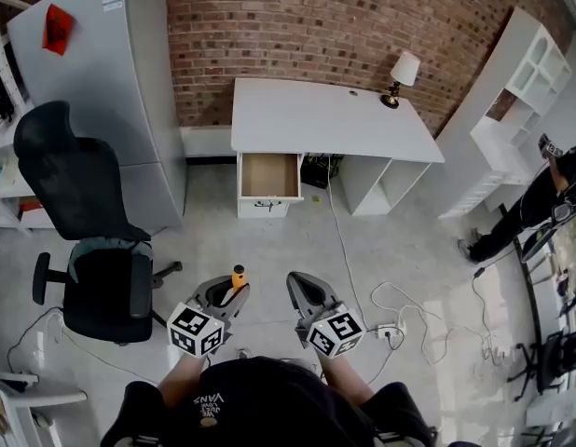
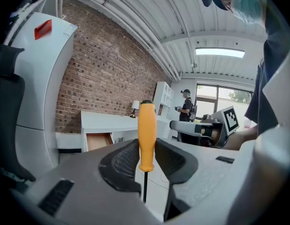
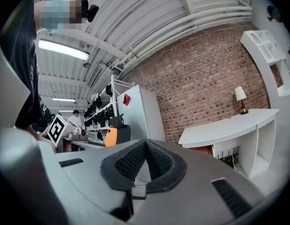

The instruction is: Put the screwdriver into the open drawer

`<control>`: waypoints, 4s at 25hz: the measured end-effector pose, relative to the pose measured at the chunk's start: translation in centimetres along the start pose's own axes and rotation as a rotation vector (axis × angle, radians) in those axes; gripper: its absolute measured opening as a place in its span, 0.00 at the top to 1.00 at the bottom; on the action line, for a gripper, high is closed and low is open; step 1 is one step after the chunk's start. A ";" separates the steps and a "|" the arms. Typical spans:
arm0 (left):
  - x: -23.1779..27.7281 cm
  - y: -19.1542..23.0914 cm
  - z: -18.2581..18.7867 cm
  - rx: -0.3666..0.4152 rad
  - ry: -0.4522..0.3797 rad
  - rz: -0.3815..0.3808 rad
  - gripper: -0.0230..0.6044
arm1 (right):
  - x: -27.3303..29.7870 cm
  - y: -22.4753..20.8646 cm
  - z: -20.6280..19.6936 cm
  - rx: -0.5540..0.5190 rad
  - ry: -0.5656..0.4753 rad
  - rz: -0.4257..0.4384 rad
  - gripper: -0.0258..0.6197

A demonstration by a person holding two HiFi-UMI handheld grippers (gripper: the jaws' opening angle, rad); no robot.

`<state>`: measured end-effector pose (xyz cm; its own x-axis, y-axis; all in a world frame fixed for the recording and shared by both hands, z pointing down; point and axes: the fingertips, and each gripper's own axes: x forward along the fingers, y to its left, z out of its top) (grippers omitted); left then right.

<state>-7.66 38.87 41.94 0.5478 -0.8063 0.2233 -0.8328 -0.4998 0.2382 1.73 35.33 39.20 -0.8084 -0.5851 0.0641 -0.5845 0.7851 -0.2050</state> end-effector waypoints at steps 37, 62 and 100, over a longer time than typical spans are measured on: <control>22.2 11.9 6.8 -0.050 -0.010 0.189 0.79 | 14.7 -22.6 2.7 0.041 0.092 0.160 0.97; 26.7 30.5 10.1 0.016 0.107 -0.097 0.79 | 30.7 -24.7 2.7 0.102 0.048 -0.184 0.97; 54.1 34.4 -4.4 0.171 0.398 -0.253 0.79 | 30.4 -42.2 -5.3 0.233 0.055 -0.316 0.97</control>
<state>-6.31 -20.56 66.38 0.6950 -0.4863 0.5297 -0.6524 -0.7361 0.1804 1.42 -14.51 54.95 -0.5977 -0.7736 0.2106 -0.7787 0.4976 -0.3822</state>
